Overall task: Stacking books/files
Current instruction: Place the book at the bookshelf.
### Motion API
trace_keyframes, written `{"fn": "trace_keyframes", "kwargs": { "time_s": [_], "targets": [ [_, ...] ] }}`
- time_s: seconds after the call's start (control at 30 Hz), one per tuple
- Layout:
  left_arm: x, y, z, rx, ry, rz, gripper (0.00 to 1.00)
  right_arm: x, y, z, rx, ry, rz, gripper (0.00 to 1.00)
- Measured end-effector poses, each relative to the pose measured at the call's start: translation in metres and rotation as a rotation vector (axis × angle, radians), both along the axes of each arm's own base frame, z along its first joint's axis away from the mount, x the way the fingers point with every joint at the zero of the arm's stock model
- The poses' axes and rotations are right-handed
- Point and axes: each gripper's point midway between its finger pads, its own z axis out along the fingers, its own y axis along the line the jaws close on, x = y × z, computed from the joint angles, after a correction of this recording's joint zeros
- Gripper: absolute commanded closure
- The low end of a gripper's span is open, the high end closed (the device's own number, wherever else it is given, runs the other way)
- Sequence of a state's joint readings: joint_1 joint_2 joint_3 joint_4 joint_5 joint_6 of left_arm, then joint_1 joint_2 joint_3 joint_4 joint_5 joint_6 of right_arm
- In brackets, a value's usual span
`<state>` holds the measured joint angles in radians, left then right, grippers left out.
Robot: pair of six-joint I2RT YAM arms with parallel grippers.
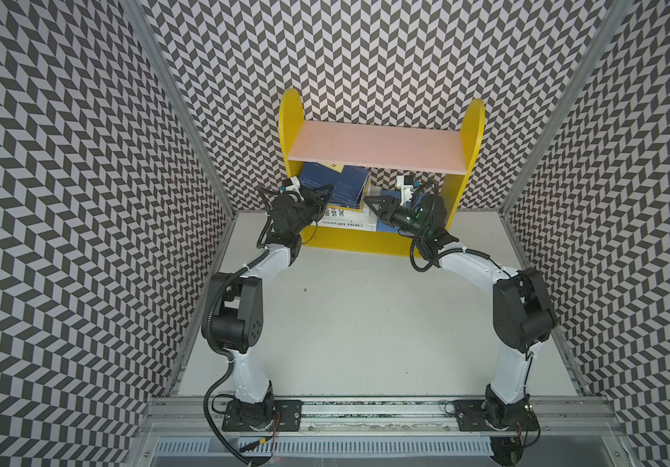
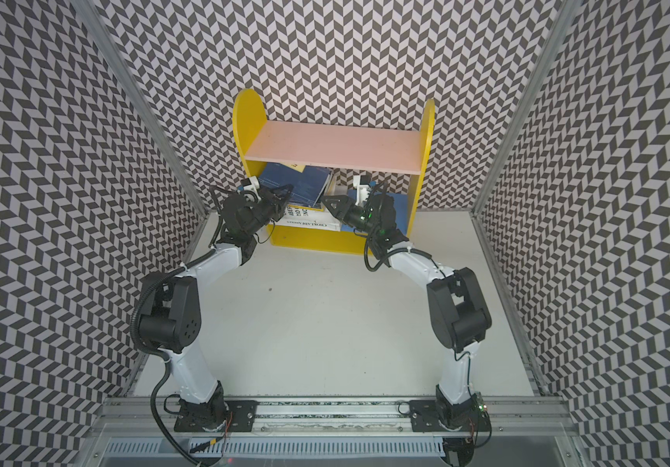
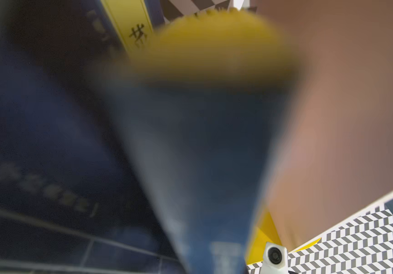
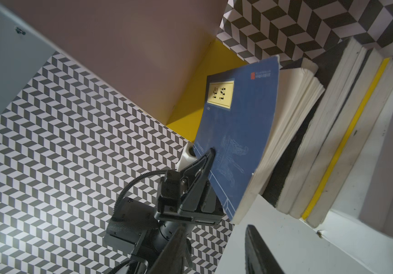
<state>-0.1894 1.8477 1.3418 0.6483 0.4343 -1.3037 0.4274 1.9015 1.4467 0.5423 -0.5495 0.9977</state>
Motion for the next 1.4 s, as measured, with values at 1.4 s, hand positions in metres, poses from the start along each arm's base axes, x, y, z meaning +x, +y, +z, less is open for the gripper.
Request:
{"fn": "trace_keyframes", "kwargs": {
  "time_s": [1.4],
  "targets": [
    [0.021, 0.007, -0.008, -0.035, 0.076, 0.178, 0.91, 0.042, 0.035, -0.011, -0.332, -0.306, -0.111, 0.62]
  ]
}}
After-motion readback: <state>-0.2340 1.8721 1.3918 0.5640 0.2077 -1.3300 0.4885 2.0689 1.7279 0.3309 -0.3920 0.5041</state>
